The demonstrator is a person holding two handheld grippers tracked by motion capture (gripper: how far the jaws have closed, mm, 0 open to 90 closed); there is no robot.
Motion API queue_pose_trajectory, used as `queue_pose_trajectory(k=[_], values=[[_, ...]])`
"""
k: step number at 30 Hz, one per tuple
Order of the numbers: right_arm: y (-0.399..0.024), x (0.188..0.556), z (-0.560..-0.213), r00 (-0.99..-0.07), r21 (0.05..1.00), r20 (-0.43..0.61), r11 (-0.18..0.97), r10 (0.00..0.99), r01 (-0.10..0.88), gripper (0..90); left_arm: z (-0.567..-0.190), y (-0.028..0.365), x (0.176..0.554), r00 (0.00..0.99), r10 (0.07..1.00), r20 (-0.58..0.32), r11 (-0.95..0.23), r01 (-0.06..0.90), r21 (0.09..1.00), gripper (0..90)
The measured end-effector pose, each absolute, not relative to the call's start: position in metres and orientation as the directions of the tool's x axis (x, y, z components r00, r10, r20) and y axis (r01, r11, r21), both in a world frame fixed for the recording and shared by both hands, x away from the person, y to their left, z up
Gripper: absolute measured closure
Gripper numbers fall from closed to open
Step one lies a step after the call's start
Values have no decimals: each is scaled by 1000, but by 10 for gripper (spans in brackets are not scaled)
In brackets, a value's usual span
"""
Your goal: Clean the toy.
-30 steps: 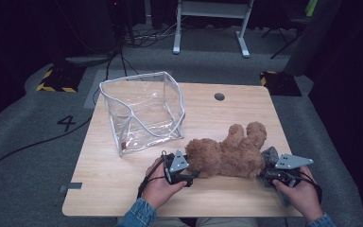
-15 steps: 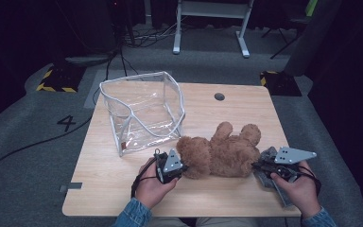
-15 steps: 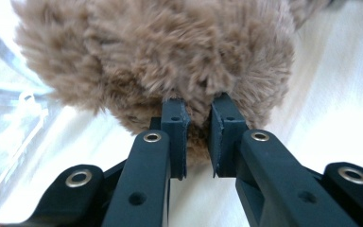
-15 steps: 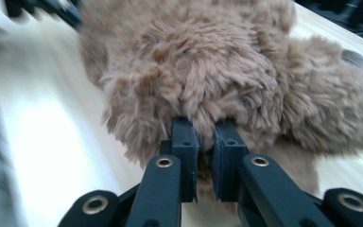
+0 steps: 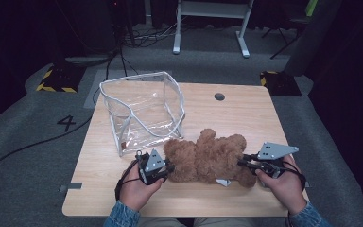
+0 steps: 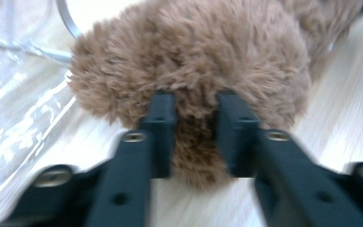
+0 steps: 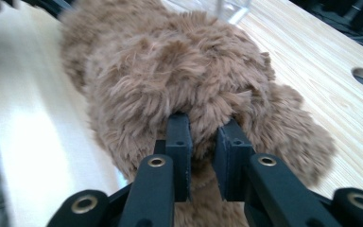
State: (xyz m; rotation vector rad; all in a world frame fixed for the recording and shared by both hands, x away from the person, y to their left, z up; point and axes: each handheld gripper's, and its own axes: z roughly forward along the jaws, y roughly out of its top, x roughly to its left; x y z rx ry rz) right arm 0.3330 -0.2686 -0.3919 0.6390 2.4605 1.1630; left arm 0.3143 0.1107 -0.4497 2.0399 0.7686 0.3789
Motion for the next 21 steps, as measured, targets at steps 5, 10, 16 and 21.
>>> queue_pose_trajectory(k=[5, 10, 16, 21], values=[[-279, 342, -403, -813, 798, -100, 534, 573, 279, 685, -452, 108, 317, 767, 639, -50, -351, 350, 869, 503], [-300, 345, -407, -757, 783, -99, 520, 646, 342, 488, -452, 104, 317, 783, 617, -77, -343, 355, 870, 487], [-334, 350, -426, -666, 734, -103, 508, 739, 451, 379, -450, 98, 315, 800, 592, -101, -368, 379, 849, 522], [-357, 355, -446, -591, 654, -150, 528, 793, 542, 292, -450, 95, 313, 804, 584, -113, -372, 389, 843, 519]])
